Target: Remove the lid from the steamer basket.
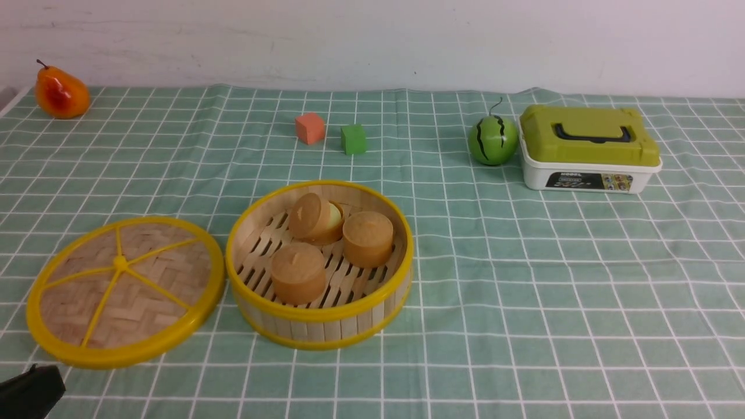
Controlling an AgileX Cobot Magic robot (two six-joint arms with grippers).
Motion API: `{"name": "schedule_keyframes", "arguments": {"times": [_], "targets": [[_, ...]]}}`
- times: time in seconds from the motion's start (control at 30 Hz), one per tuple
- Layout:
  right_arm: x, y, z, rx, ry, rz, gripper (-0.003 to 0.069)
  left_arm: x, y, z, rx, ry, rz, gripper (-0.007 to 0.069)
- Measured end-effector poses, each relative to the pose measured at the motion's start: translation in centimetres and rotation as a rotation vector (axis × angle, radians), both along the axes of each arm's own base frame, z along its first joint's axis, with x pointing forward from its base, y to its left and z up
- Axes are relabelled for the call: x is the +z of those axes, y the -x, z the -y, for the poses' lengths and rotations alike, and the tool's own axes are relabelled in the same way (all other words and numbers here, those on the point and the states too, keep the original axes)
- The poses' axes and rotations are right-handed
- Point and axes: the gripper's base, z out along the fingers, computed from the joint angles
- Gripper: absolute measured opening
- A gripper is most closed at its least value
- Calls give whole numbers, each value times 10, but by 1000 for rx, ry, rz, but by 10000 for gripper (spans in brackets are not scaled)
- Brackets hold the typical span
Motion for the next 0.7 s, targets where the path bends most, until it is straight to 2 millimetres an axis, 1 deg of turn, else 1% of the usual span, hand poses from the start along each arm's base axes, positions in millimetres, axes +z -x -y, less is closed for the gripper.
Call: {"name": "schedule_keyframes", "arguments": {"times": [0.03,0.13,0.17,0.2,0.27,0.3,0.37,0.47,0.6,0.7], "targets": [[0,0,0,0,0,0,241,-3,3,-1,14,12,24,-13],[0,0,0,0,0,0,241,-25,8,-8,96,45,92,-13],[0,0,0,0,0,0,241,-30,9,-9,113,62,105,-13],[0,0,0,0,0,0,241,-39,10,-11,135,59,116,-13],[0,0,0,0,0,0,241,-51,12,-13,161,84,120,-13],[0,0,0,0,0,0,241,-55,14,-14,174,112,122,-13],[0,0,0,0,0,0,241,-57,15,-15,183,110,113,-13],[0,0,0,0,0,0,241,-66,17,-17,204,83,33,-12],[0,0,0,0,0,0,241,-73,19,-15,165,57,-44,-11],[0,0,0,0,0,0,241,-74,19,-14,136,52,-55,-9]]}}
